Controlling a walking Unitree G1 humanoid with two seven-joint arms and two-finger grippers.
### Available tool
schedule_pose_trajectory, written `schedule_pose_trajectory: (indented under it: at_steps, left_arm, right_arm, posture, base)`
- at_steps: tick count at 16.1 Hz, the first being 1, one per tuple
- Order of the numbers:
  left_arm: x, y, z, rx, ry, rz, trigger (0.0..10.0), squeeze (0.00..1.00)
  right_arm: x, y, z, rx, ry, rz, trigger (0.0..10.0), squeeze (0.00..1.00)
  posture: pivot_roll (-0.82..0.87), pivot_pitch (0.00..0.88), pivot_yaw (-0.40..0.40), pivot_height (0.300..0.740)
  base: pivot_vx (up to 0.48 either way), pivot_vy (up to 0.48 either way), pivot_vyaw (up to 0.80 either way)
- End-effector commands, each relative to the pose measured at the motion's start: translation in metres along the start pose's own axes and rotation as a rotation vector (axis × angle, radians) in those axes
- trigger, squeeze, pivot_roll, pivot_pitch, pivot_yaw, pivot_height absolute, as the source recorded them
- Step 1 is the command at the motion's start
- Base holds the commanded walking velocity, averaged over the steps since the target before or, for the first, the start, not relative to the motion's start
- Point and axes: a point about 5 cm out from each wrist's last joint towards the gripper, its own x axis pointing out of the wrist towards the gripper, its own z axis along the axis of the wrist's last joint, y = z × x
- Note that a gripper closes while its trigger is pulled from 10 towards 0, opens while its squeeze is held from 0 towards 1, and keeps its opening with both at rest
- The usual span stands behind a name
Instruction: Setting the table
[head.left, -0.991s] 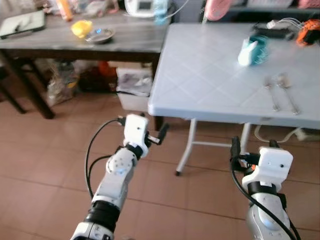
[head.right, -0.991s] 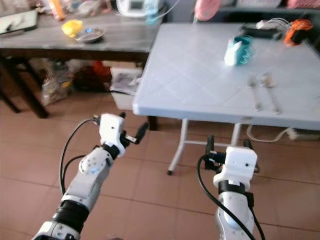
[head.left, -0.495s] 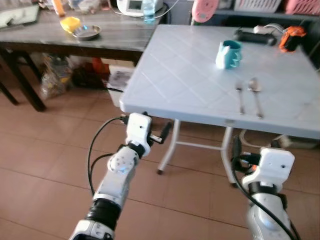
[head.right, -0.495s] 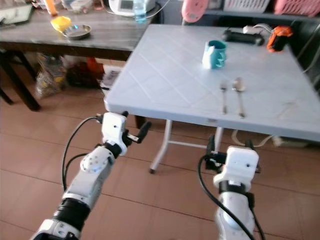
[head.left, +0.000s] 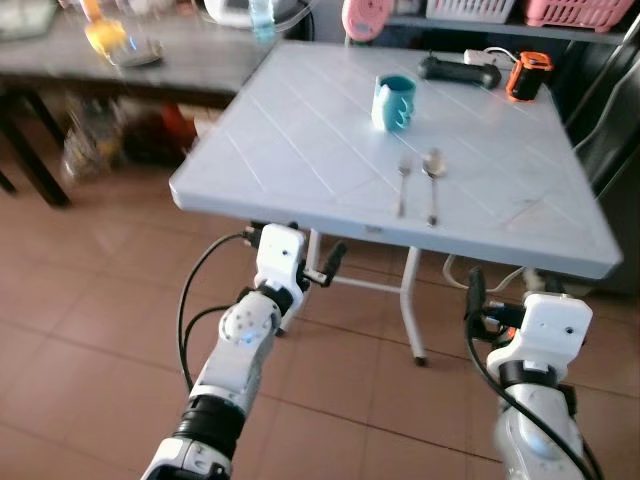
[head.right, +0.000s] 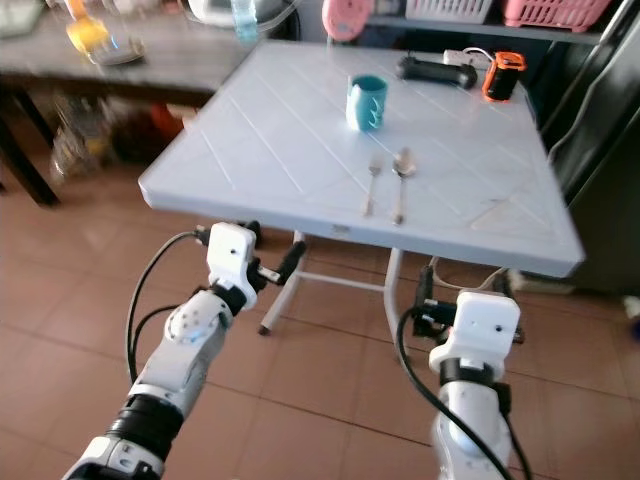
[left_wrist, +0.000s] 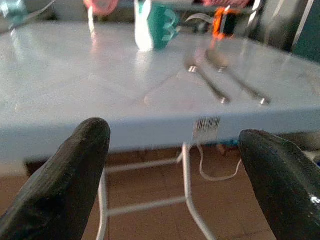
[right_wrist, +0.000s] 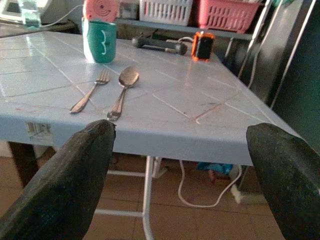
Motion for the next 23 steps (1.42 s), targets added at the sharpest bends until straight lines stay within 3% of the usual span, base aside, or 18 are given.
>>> schedule_pose_trajectory:
  at_steps: [1,12,23]
  left_arm:
    - [-0.001,0.005,0.001,0.004,-0.005,0.013,10.0,0.0]
    - [0.003,0.006,0.021,-0.006,-0.083,-0.017,10.0,0.0]
    - [0.002,0.0,0.022,-0.025,-0.083,-0.071,10.0,0.0]
  right_arm:
    - [0.001,0.0,0.005,0.0,-0.021,-0.003,10.0,0.0]
    - [0.002,-0.004,0.009,-0.007,-0.036,-0.003,10.0,0.0]
    - [0.004,-0.002,0.009,-0.005,-0.041,-0.01,10.0,0.0]
  posture:
    - [0.02,0.116,0.035,0.74]
    - [0.02,0.114,0.026,0.74]
    - [0.03,0.115,0.043,0.74]
  base:
    - [0.0,0.0,0.0]
    - [0.0,0.0,0.0]
    - [0.393,0.0,0.0]
